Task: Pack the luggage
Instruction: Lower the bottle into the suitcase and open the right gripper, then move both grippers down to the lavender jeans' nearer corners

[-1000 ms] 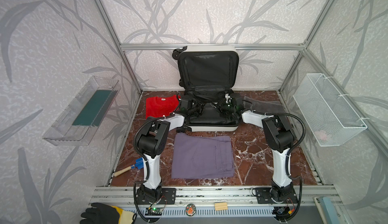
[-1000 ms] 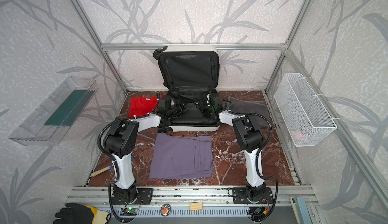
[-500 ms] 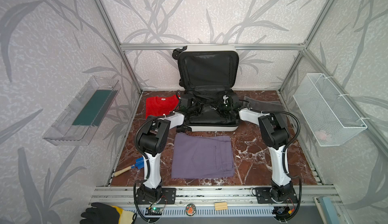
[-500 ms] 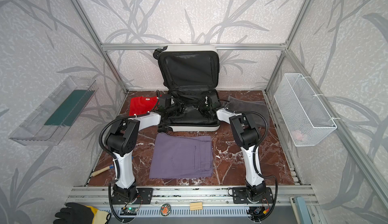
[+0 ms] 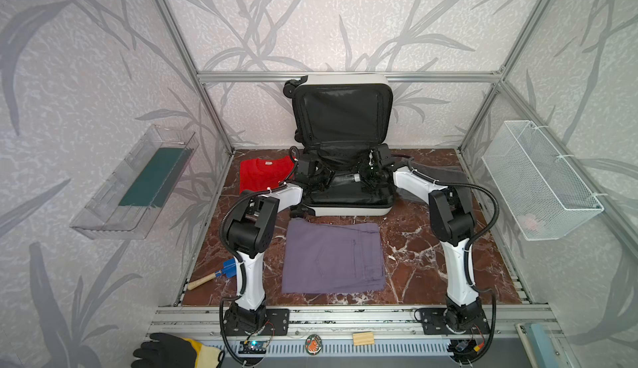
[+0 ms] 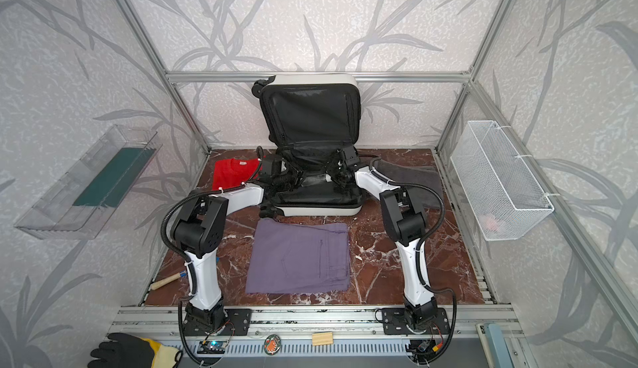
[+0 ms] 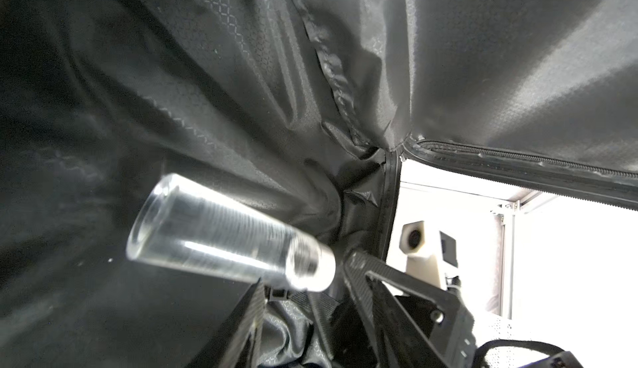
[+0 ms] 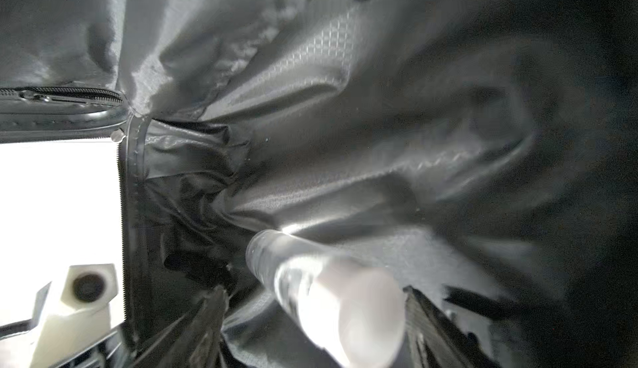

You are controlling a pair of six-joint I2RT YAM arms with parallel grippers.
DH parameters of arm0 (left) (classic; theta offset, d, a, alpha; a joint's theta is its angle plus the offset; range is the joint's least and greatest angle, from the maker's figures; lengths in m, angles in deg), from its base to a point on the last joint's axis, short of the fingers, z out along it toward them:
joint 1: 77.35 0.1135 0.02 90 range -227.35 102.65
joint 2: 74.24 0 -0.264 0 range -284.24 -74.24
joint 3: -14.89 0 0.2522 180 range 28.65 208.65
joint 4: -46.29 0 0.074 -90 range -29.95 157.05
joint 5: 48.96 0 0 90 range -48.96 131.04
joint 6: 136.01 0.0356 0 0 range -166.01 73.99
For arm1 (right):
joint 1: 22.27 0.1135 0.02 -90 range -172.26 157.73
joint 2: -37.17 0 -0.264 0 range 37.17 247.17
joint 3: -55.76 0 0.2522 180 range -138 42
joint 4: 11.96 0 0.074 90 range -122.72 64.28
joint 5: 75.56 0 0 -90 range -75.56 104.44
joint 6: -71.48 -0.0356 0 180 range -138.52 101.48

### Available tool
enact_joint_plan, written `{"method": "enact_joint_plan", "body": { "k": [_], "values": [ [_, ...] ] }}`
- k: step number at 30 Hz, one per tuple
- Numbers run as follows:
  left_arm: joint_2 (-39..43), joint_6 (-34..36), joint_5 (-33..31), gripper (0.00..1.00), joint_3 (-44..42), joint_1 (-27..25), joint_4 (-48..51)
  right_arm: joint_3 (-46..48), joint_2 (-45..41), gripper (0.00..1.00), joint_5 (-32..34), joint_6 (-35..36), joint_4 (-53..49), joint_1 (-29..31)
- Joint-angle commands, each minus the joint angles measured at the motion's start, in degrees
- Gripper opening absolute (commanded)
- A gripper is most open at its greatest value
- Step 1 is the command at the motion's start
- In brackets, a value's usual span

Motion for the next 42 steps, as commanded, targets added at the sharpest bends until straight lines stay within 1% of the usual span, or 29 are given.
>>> {"method": "enact_joint_plan", "body": {
  "k": [1,5,8,10,14,16,17,19,21,24,27,30,33,37,42],
  "values": [
    [4.1,2.1,-0.6,0.53,2.1,0.3,1.9,-3.6,-0.4,0.82,4.5,5.8,-8.3,-0.1],
    [7.3,5.4,-0.8,0.56,1.6,0.3,5.3,-5.2,-1.9,0.82,6.3,9.3,-11.8,-0.2],
    [11.3,8.5,-1.2,0.58,0.0,0.3,8.5,-3.5,-4.8,0.81,5.5,11.2,-11.9,-0.2],
    [14.6,10.8,-1.8,0.58,-2.1,0.4,10.7,-1.4,-7.5,0.80,4.1,12.2,-11.5,0.0],
    [23.7,16.2,-4.3,0.60,-8.2,0.4,16.5,5.1,-15.3,0.80,4.5,15.2,-11.3,1.5],
    [28.5,18.7,-5.5,0.63,-11.3,0.5,20.1,8.1,-19.1,0.79,4.5,15.9,-11.6,2.6],
    [31.2,20.2,-6.1,0.65,-13.0,0.6,22.1,10.0,-21.2,0.79,4.5,17.8,-11.9,3.1],
    [36.3,22.8,-7.5,0.70,-16.0,0.8,26.6,13.8,-25.2,0.79,4.4,18.5,-12.2,4.1],
    [41.9,25.1,-9.5,0.79,-19.3,1.0,30.4,18.2,-29.7,0.78,4.5,19.3,-12.4,5.3],
    [49.7,27.5,-13.2,0.86,-23.9,1.2,35.3,23.7,-35.9,0.78,5.3,20.5,-13.9,7.1],
    [56.7,28.7,-17.3,0.91,-28.3,1.3,39.5,29.4,-41.5,0.78,5.5,20.3,-14.7,8.3],
    [62.8,29.0,-21.8,0.93,-33.3,1.5,42.3,34.9,-46.2,0.78,6.0,20.7,-16.3,9.3],
    [67.5,28.4,-23.8,0.94,-37.7,1.6,43.3,40.9,-50.3,0.78,6.3,20.4,-17.1,9.9],
    [70.4,27.6,-25.2,0.95,-40.6,1.7,45.0,48.2,-54.6,0.79,6.4,18.7,-16.3,10.0],
    [70.4,27.4,-25.3,0.96,-43.1,2.2,46.2,54.7,-58.0,0.79,6.6,17.0,-15.5,10.1]
  ]
}}
